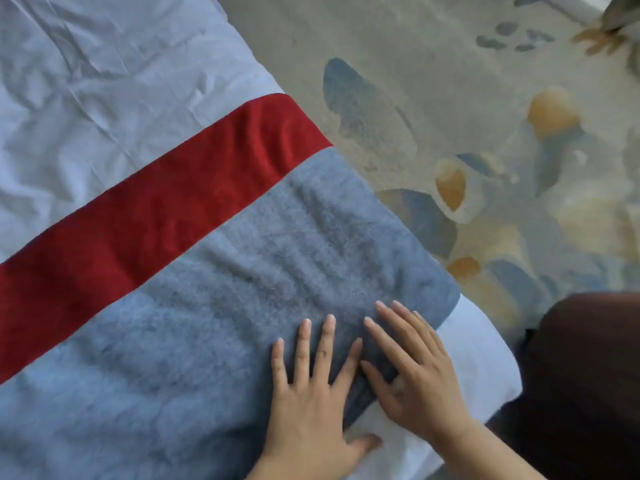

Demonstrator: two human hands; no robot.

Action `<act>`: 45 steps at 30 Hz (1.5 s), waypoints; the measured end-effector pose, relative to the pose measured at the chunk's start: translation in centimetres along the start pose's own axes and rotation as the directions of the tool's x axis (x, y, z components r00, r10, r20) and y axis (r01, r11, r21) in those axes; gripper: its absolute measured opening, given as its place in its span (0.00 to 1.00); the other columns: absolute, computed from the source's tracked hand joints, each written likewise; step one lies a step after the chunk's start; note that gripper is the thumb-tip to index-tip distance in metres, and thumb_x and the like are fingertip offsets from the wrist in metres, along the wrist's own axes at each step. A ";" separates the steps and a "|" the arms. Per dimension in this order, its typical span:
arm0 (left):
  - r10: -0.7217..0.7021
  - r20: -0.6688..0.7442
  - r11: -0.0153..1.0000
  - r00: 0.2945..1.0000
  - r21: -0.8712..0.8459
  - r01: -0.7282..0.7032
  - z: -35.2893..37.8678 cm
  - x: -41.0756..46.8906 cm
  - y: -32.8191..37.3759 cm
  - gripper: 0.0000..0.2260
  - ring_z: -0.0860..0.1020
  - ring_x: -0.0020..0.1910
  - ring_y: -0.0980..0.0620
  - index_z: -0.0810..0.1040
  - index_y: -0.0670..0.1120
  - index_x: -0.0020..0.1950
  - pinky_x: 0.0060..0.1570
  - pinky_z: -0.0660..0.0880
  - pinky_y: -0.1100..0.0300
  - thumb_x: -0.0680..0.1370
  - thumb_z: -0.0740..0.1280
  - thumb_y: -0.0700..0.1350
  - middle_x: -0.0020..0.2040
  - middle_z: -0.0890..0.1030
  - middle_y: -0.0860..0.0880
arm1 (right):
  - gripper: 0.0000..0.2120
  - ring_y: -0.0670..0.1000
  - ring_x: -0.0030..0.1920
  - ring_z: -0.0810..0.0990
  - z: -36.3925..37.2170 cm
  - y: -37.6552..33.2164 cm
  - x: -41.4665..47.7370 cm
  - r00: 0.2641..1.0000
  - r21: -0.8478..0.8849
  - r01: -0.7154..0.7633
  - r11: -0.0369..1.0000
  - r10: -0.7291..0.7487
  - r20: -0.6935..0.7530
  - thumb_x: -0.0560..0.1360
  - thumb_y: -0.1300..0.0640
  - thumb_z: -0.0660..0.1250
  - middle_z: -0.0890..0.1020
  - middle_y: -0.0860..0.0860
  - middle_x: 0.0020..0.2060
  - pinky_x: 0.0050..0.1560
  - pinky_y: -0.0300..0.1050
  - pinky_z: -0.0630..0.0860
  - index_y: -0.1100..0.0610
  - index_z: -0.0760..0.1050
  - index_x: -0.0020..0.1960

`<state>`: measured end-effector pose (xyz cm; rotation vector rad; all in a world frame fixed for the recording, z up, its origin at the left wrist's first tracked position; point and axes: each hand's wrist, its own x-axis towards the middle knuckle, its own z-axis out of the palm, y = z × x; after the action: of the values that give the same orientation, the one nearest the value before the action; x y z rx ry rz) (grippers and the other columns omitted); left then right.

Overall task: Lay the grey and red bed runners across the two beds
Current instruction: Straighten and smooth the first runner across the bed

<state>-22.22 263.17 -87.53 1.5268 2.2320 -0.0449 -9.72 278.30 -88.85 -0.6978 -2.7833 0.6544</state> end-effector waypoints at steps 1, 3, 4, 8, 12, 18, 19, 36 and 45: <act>0.022 0.024 0.999 0.999 0.024 -0.023 0.2 -0.2 0.5 0.47 0.58 0.79 0.30 0.67 0.53 0.80 0.68 0.59 0.22 0.64 0.66 0.74 0.83 0.57 0.39 | 0.31 0.57 0.78 0.64 -0.7 0.9 -1.0 0.999 0.011 -0.020 1.000 0.020 0.028 0.75 0.44 0.73 0.67 0.51 0.77 0.74 0.62 0.66 0.53 0.71 0.75; 0.014 0.046 0.998 0.999 0.068 -0.017 0.6 -0.5 1.0 0.38 0.61 0.78 0.30 0.68 0.56 0.79 0.65 0.62 0.21 0.68 0.67 0.63 0.82 0.60 0.40 | 0.34 0.58 0.80 0.60 -1.6 2.5 -2.8 0.987 0.005 0.018 1.000 -0.019 0.157 0.75 0.40 0.71 0.64 0.52 0.79 0.76 0.64 0.61 0.50 0.69 0.77; 0.001 0.050 0.996 0.999 0.084 -0.005 0.6 -0.6 1.1 0.36 0.63 0.77 0.30 0.69 0.57 0.78 0.64 0.64 0.21 0.69 0.67 0.60 0.81 0.62 0.40 | 0.33 0.59 0.80 0.59 -1.8 3.0 -3.2 0.975 -0.009 0.059 0.998 -0.056 0.215 0.75 0.40 0.71 0.63 0.53 0.79 0.77 0.64 0.59 0.48 0.68 0.77; 0.060 -0.074 0.994 0.995 0.098 -0.053 1.0 -0.8 0.7 0.31 0.64 0.76 0.29 0.66 0.59 0.79 0.63 0.64 0.19 0.75 0.61 0.57 0.80 0.64 0.42 | 0.12 0.59 0.70 0.74 -1.8 3.3 -1.6 0.988 -0.052 0.137 0.989 -0.132 0.085 0.80 0.57 0.65 0.79 0.53 0.64 0.75 0.63 0.63 0.51 0.82 0.61; 0.133 -0.270 0.991 0.954 0.027 -0.130 1.6 -2.9 0.3 0.33 0.57 0.80 0.30 0.61 0.58 0.82 0.70 0.54 0.21 0.75 0.62 0.55 0.83 0.60 0.47 | 0.11 0.58 0.44 0.78 -1.7 2.1 -0.9 0.977 0.004 0.195 0.981 -0.194 -0.092 0.77 0.68 0.64 0.80 0.52 0.45 0.53 0.53 0.75 0.56 0.81 0.51; 0.178 -0.008 0.966 0.984 0.193 -0.173 2.6 -4.1 0.4 0.41 0.61 0.79 0.33 0.64 0.59 0.80 0.63 0.62 0.19 0.68 0.68 0.65 0.81 0.63 0.47 | 0.16 0.57 0.46 0.79 -0.3 1.0 -4.9 0.995 -0.051 0.077 0.996 -0.073 0.073 0.71 0.67 0.68 0.80 0.52 0.48 0.47 0.49 0.74 0.53 0.83 0.55; 0.167 -0.009 0.970 0.986 0.182 -0.163 2.8 -3.9 0.4 0.41 0.60 0.79 0.33 0.64 0.60 0.80 0.63 0.61 0.18 0.68 0.68 0.67 0.82 0.63 0.47 | 0.17 0.57 0.49 0.80 -0.4 1.1 -5.3 0.998 -0.042 0.037 0.998 -0.034 0.059 0.71 0.65 0.67 0.80 0.53 0.52 0.50 0.50 0.75 0.53 0.83 0.56; 0.098 -0.029 0.975 0.995 -0.198 -0.102 1.5 -3.7 -0.8 0.29 0.51 0.82 0.37 0.57 0.49 0.83 0.78 0.47 0.33 0.82 0.55 0.54 0.83 0.58 0.42 | 0.30 0.50 0.81 0.36 5.4 -11.9 7.6 0.884 -0.061 0.105 0.993 -0.065 0.462 0.83 0.44 0.56 0.43 0.46 0.82 0.81 0.56 0.41 0.39 0.49 0.82; -0.189 -0.123 0.959 0.974 -0.238 0.155 8.5 -24.5 -12.7 0.41 0.54 0.82 0.39 0.59 0.55 0.83 0.75 0.50 0.27 0.75 0.63 0.72 0.84 0.55 0.44 | 0.26 0.55 0.82 0.53 7.1 -17.7 0.2 0.778 0.058 0.395 0.917 -0.368 0.509 0.83 0.45 0.57 0.56 0.51 0.82 0.80 0.58 0.54 0.47 0.61 0.80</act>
<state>-23.43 234.34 -88.96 1.2466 2.3841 0.2694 -19.08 261.75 -86.93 0.0814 -3.2853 0.7704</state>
